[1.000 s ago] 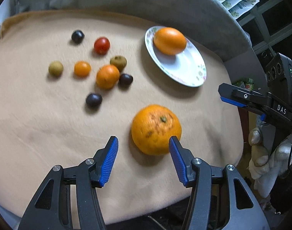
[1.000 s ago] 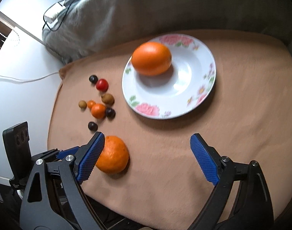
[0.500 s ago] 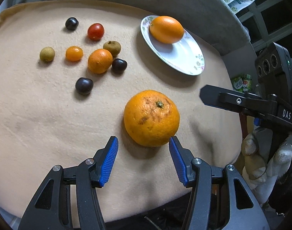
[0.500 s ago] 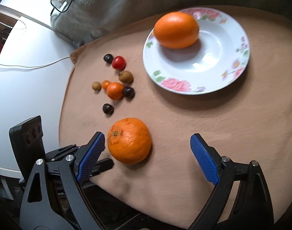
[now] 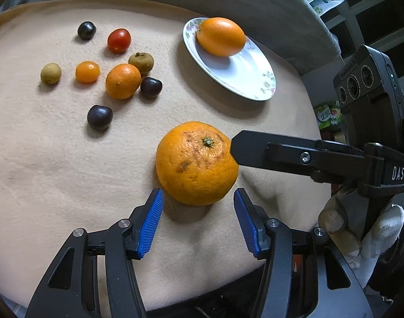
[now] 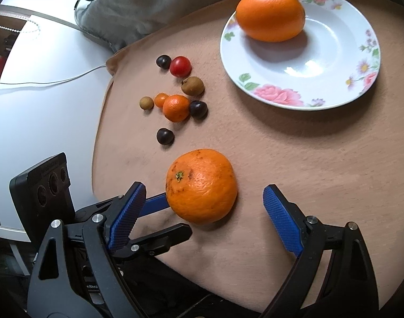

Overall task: Organize fruits
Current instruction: 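Move the right tool to the second orange and close on it, then carry the second orange onto the plate beside the first and release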

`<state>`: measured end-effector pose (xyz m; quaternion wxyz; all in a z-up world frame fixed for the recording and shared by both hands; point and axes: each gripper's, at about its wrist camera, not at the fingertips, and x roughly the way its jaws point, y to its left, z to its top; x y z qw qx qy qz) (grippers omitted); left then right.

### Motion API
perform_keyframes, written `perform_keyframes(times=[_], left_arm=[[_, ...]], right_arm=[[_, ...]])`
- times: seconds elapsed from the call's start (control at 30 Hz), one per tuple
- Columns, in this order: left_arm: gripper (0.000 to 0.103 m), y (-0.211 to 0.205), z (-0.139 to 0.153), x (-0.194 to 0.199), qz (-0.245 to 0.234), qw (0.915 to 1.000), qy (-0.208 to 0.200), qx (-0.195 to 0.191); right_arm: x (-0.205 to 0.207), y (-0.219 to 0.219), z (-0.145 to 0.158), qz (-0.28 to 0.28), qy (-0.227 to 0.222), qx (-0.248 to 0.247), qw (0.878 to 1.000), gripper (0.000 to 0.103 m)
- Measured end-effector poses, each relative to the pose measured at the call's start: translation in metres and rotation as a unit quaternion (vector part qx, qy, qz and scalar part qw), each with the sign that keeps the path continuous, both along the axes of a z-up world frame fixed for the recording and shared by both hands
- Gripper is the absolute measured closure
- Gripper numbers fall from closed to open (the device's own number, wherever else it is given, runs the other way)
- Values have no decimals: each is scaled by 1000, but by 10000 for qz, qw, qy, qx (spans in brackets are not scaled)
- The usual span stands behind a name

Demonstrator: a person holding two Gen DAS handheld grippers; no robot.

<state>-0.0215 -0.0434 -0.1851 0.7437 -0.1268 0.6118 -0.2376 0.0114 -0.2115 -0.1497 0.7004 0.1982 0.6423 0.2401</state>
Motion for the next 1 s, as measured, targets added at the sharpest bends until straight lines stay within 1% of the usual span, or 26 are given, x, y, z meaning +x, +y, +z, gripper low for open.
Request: perform_keyframes(times=[0.17, 0.3, 0.37, 0.4, 0.57, 0.63, 0.8, 1.0], left_arm=[[48, -1, 0, 0, -13, 10000, -10, 36], [49, -2, -2, 2, -10, 10000, -11, 34], [49, -4, -2, 3, -10, 10000, -9, 35], [50, -4, -3, 3, -8, 10000, -6, 34], [50, -3, -3, 5, -17, 10000, -20, 1], [50, -4, -4, 5, -31, 10000, -33, 2], [51, -5, -1, 6, -68, 9999, -120, 71], [52, -10, 5, 5, -136, 9994, -259, 159]], right_arm=[[0, 3, -2, 41, 34, -3, 10000, 11], [2, 6, -6, 62, 108, -6, 9999, 14], [2, 7, -8, 78, 138, 13, 9999, 16], [2, 8, -9, 95, 153, 23, 9998, 19], [3, 12, -15, 143, 242, 50, 9996, 26], [3, 14, -19, 167, 296, 66, 9994, 32], [2, 16, -18, 182, 258, -39, 9995, 35], [1, 13, -15, 113, 214, -7, 9997, 37]])
